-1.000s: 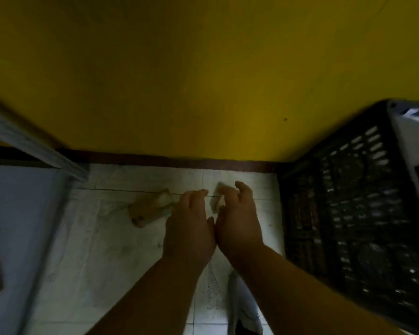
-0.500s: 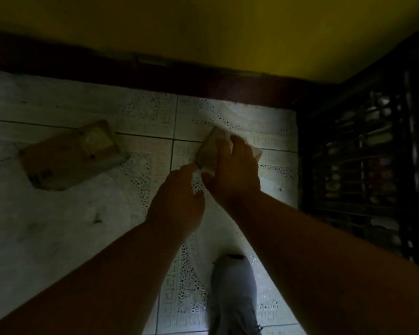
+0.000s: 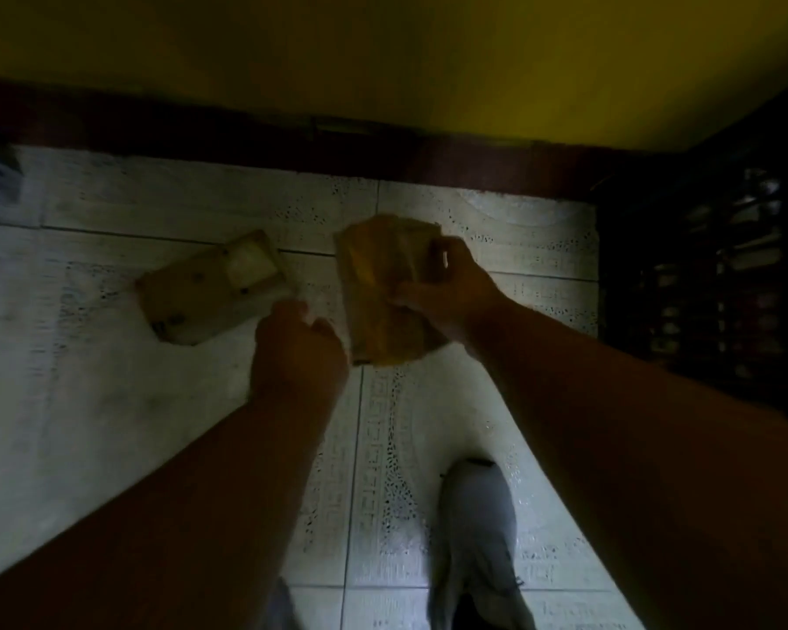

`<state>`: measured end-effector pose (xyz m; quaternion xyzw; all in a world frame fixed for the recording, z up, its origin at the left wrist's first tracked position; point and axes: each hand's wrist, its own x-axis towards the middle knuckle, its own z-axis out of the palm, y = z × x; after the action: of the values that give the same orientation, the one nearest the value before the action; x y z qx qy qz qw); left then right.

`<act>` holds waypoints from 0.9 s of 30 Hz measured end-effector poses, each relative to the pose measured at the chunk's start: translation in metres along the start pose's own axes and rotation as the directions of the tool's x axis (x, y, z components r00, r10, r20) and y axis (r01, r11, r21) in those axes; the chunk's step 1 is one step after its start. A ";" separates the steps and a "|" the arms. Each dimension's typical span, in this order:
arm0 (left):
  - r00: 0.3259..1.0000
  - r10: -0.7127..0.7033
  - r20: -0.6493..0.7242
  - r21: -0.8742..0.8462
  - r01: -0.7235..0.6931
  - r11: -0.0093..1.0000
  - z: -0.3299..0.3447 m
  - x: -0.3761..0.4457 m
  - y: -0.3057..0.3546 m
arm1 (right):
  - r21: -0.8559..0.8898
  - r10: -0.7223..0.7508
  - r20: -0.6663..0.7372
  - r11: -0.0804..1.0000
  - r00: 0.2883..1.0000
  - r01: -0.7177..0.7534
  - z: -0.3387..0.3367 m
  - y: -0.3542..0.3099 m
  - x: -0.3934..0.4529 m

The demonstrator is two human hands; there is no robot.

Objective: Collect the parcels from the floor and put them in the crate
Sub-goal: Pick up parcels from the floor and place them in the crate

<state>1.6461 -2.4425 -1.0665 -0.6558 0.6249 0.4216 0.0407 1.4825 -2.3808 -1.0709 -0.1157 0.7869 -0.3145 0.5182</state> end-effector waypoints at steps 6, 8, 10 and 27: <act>0.922 -0.179 0.343 -0.607 0.363 0.707 -0.166 -0.068 0.054 | 0.500 -0.017 0.442 0.835 0.897 -0.231 -0.004 -0.129 -0.149; 0.886 -0.075 0.458 -0.686 0.406 0.604 -0.233 -0.108 0.092 | 0.545 -0.057 0.474 0.803 0.879 -0.242 -0.007 -0.178 -0.198; 0.907 0.018 0.421 -0.758 0.341 0.557 -0.298 -0.151 0.125 | 0.586 -0.108 0.478 0.779 0.872 -0.225 -0.007 -0.232 -0.250; 0.904 -0.035 -0.427 -0.672 -0.291 0.680 -0.528 -0.476 0.201 | -0.023 -0.723 0.050 0.689 0.689 0.725 -0.021 -0.433 -0.592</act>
<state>1.8049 -2.4181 -0.3453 -0.6441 0.4477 0.4892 -0.3813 1.6597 -2.4076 -0.3595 -0.4327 0.6740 -0.4749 0.3645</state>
